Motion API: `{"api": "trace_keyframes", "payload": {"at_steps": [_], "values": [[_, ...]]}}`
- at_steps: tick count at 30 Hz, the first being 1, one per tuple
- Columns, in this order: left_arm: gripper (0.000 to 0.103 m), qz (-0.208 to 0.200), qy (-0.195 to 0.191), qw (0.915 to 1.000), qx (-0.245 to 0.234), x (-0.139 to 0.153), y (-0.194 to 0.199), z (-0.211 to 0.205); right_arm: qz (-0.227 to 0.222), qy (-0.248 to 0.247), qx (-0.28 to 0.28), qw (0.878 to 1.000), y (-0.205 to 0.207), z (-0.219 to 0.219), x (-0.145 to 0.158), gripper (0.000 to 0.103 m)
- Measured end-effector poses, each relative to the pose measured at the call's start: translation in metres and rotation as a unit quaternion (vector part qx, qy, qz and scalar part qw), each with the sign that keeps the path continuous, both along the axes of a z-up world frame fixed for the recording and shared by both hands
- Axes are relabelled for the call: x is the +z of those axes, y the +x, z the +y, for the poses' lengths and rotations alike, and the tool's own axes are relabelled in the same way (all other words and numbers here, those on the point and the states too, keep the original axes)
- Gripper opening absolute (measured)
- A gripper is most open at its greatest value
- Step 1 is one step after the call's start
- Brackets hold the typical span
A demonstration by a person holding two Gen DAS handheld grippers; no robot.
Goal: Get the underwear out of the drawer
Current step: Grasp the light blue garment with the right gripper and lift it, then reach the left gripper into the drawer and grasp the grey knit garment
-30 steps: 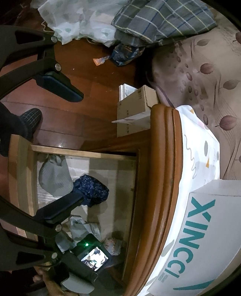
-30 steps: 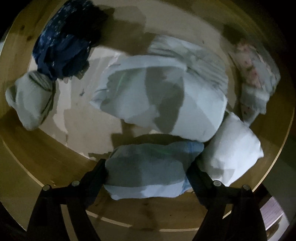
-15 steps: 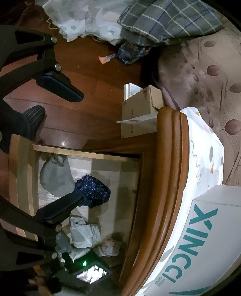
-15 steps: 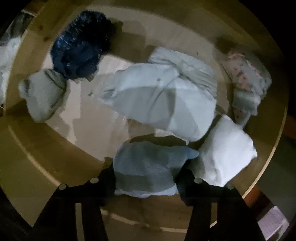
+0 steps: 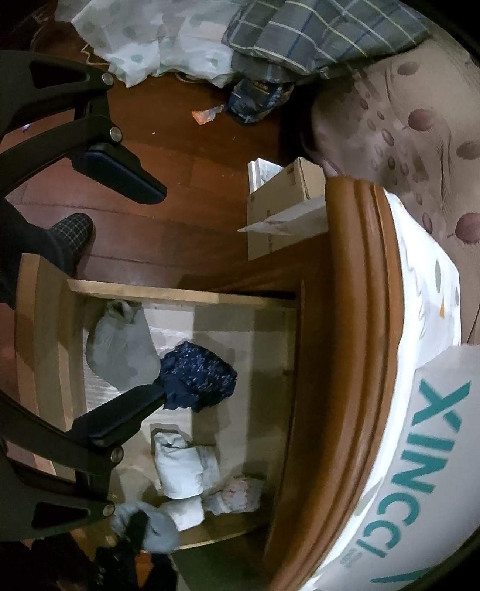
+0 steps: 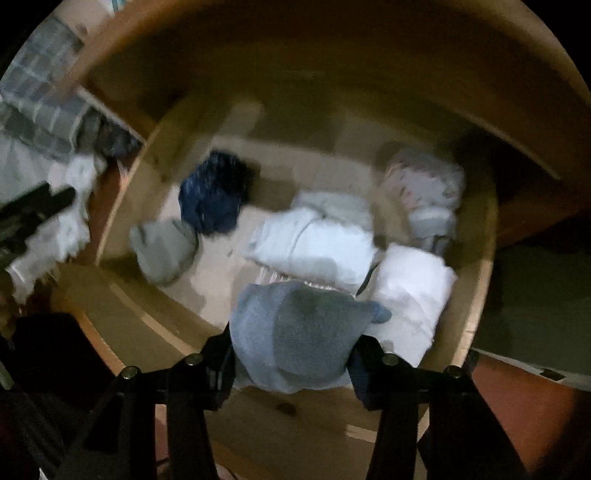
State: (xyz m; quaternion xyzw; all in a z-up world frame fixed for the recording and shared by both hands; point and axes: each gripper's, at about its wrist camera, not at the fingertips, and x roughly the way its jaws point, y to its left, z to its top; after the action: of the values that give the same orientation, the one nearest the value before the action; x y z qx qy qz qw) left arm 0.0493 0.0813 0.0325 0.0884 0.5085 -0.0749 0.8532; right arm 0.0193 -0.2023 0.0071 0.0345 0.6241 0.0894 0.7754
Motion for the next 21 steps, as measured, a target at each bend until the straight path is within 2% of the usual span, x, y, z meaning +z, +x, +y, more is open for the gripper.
{"api": "trace_keyframes", "payload": {"at_steps": [4,7,10,16,21], "values": [[0.097,0.005,0.02,0.9995,-0.024,-0.007,-0.002,-0.012,-0.035,0.038,-0.025,0.998,0.009,-0.012,0.015,0.051],[0.09,0.023,0.02,0.9987,-0.041,-0.014,-0.001,-0.019,-0.053,0.048,-0.032,0.997,0.007,-0.025,0.008,0.051],[0.091,0.052,0.026,0.9958,-0.071,-0.023,-0.001,-0.033,-0.069,0.054,-0.043,0.995,0.008,-0.027,0.001,0.051],[0.093,0.114,0.047,0.9829,-0.137,-0.043,0.005,-0.067,-0.08,0.055,-0.048,0.994,0.007,-0.032,0.005,0.052],[0.091,0.162,0.059,0.9733,-0.152,-0.066,0.017,-0.076,-0.079,0.064,-0.052,0.993,0.008,-0.034,0.005,0.052]]}}
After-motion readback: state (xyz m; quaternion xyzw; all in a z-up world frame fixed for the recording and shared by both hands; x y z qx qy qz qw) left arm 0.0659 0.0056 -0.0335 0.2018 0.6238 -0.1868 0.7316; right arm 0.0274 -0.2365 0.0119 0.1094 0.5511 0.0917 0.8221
